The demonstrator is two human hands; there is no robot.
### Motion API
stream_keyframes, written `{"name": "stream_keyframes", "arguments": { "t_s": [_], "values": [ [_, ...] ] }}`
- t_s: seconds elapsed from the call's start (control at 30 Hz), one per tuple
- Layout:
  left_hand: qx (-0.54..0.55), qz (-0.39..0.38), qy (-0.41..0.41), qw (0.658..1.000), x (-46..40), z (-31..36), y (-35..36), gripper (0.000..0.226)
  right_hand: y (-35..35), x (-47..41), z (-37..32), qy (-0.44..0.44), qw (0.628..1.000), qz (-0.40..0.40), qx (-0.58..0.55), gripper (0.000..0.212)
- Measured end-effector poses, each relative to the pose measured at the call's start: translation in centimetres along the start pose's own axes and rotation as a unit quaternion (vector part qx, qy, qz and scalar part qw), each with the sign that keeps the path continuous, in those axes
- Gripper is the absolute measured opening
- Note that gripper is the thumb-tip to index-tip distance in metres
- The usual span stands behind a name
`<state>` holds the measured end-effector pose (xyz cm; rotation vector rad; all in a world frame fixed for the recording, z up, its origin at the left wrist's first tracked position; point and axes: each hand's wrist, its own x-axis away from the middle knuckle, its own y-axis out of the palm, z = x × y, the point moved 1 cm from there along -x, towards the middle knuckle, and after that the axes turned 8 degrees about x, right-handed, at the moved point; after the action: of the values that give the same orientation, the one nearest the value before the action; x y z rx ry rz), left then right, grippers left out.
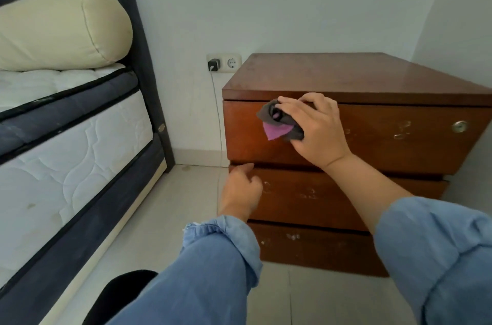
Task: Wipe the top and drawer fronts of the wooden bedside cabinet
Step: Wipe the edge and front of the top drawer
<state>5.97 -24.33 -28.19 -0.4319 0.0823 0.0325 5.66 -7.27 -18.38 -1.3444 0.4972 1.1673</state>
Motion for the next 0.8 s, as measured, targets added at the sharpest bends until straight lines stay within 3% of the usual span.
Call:
{"name": "stream_keyframes", "arguments": {
  "t_s": [0.13,0.27,0.47,0.67,0.8],
  "values": [
    [-0.148,-0.069,0.060,0.985,0.0,0.0,1.9,0.056,0.5,-1.6,1.3,-0.018,0.999,-0.021,0.025,0.051],
    [-0.277,-0.054,0.151,0.947,-0.2,-1.4,1.8,0.067,3.1,0.8,1.0,-0.029,0.999,-0.008,0.033,0.046],
    [-0.299,-0.049,0.189,0.934,-0.7,-2.7,1.9,0.075,6.5,6.3,-0.1,-0.009,1.000,-0.004,-0.007,0.045],
    [-0.311,-0.032,0.194,0.930,-0.1,-1.9,2.4,0.072,5.7,10.5,-0.9,0.001,0.991,-0.130,-0.029,0.061],
    [-0.330,-0.059,0.217,0.917,0.2,-0.8,3.2,0.074,2.1,8.8,0.7,0.030,0.994,-0.103,-0.015,0.051]
  ]
}}
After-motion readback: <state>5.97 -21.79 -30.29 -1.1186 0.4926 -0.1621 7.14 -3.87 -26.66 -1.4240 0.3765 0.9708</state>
